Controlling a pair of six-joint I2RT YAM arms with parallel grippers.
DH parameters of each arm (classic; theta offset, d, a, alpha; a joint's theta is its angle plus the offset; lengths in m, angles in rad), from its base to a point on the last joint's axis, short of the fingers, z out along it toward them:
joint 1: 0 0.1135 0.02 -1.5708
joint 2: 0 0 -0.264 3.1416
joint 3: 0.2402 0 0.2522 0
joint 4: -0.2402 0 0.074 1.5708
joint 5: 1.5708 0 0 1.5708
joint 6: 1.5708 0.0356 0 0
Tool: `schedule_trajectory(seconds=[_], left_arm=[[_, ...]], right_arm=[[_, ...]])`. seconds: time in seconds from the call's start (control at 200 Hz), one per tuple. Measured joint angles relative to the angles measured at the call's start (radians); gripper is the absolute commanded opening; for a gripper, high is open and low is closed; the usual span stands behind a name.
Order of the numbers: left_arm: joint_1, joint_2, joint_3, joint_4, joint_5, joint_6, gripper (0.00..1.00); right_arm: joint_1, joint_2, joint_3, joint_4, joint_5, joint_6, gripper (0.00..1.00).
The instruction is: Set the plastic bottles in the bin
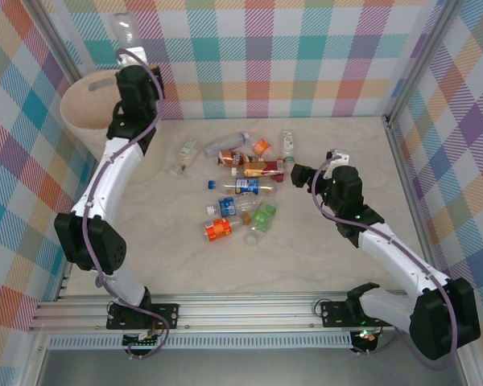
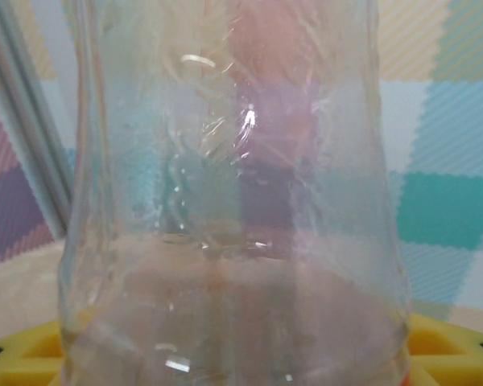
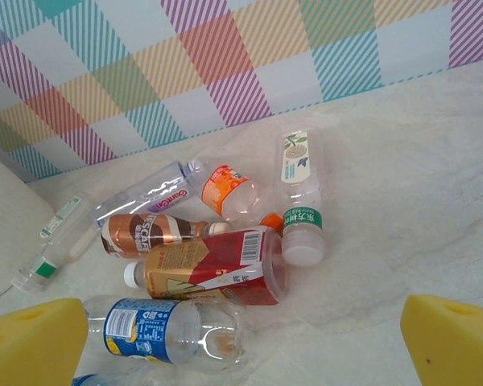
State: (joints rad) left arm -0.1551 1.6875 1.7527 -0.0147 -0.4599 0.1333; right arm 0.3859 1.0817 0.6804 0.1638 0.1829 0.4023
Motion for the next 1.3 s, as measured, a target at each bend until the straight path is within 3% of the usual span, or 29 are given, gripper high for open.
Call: schedule_trajectory(seconds=[0.25, 0.595, 0.96, 1.305], left_arm=[[0.147, 0.02, 0.001, 0.13, 0.051, -0.004, 0.59], [0.278, 0.169, 0.033, 0.101, 0.051, -0.07, 0.61], [0.301, 0.222, 0.034, 0.065, -0.094, -0.066, 0.68], [0.301, 0.288, 0.126, -0.087, -0.214, -0.143, 0.89]], right_arm=[[0.0, 0.004, -0.006, 0.0, -0.001, 0.009, 1.0], [0.0, 0.042, -0.006, 0.0, -0.024, 0.037, 1.0], [0.0, 0.05, -0.005, -0.001, -0.03, 0.054, 1.0], [0.0, 0.055, 0.004, -0.023, -0.034, 0.059, 1.0]])
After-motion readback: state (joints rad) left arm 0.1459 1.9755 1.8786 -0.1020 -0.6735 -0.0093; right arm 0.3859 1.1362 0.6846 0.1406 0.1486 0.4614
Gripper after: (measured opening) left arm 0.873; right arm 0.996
